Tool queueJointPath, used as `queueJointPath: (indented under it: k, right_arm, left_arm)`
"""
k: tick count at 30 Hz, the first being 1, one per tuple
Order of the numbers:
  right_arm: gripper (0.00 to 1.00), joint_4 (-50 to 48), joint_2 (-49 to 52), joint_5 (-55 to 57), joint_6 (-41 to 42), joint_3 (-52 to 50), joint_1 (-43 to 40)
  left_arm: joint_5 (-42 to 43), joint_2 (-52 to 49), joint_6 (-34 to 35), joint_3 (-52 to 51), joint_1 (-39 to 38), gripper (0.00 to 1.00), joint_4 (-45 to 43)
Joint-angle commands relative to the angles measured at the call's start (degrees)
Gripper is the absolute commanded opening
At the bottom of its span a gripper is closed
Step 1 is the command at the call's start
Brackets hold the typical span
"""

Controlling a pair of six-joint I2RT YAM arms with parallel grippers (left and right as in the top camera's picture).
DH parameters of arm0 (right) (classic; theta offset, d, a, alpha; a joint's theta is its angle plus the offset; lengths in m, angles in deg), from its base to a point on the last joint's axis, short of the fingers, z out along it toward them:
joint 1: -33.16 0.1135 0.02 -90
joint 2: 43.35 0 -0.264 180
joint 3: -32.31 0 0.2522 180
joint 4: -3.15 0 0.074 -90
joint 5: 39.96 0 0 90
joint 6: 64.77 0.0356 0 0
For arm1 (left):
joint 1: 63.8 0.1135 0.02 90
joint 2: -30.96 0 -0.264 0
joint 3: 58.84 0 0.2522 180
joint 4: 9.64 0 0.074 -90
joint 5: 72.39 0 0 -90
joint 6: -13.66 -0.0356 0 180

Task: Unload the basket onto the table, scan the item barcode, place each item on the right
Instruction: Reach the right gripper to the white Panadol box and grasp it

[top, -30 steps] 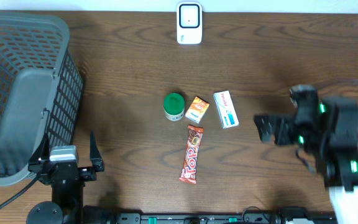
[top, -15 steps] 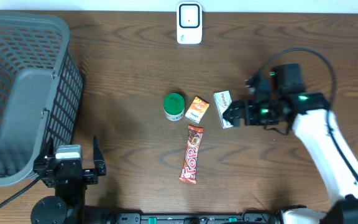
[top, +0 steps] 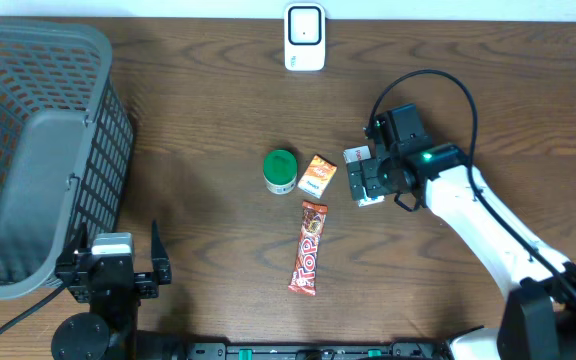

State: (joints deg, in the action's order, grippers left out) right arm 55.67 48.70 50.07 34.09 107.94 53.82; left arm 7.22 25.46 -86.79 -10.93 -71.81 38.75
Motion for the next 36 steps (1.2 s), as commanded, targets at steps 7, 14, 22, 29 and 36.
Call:
queueJointPath:
  k: [7,14,22,29,36]
  right_arm:
    - [0.99,-3.3,10.2,-0.4,-1.2,0.6,0.0]
    - [0.99,-6.8,13.9,-0.4,-1.3,0.6,-0.1]
    - [0.87,-10.8,15.1,-0.3,-1.2,0.6,-0.1]
    - [0.87,-11.0,15.6,-0.3,-1.2,0.6,-0.1]
    - [0.66,-11.8,19.2,-0.4,1.5,0.6,-0.1]
  left_arm:
    - [0.3,0.3,0.5,-0.1,0.2,0.92,2.4]
    - [0.3,0.3,0.5,-0.1,0.2,0.92,2.5]
    - [0.3,0.3,0.5,-0.1,0.2,0.92,2.8]
    - [0.3,0.3,0.5,-0.1,0.2,0.92,3.8]
    - [0.3,0.3,0.5,-0.1,0.2,0.92,5.7]
